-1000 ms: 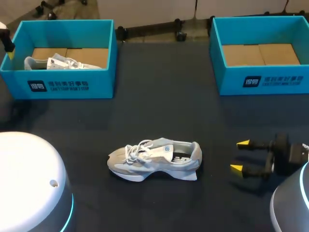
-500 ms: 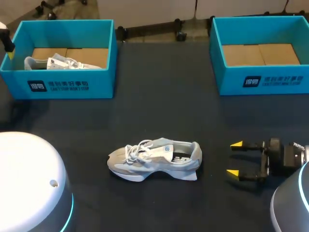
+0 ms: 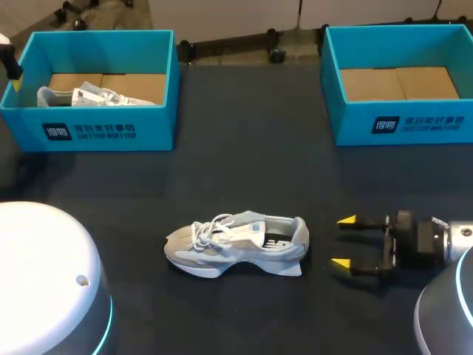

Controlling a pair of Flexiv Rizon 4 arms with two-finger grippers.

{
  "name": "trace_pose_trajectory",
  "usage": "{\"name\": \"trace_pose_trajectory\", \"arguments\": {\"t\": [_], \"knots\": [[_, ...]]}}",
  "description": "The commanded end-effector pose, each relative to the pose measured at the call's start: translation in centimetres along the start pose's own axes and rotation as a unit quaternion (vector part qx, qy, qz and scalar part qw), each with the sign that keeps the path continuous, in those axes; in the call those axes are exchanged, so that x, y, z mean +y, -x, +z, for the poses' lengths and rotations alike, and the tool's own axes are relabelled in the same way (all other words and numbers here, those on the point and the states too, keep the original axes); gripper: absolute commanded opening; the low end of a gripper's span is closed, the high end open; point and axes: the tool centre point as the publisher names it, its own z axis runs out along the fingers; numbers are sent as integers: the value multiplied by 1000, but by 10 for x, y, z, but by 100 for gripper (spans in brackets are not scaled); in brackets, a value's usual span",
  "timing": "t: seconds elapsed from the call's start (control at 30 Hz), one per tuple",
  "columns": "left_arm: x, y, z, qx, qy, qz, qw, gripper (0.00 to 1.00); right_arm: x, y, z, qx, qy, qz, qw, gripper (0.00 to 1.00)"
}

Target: Take the shoe out of the shoebox, open the shoe tongue, remove and reinsert the insole, then place the shoe into the shoebox

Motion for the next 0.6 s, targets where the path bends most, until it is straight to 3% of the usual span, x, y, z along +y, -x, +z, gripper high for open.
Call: {"name": "trace_pose_trajectory", "arguments": {"t": [0.03, 0.6], "knots": [[0, 0, 0, 1, 0, 1, 1000, 100, -6, -3, 9, -1, 10, 2, 1000, 100], [0, 0, 0, 1, 0, 1, 1000, 100, 3, -2, 38, 14, 11, 2, 1000, 100]]}}
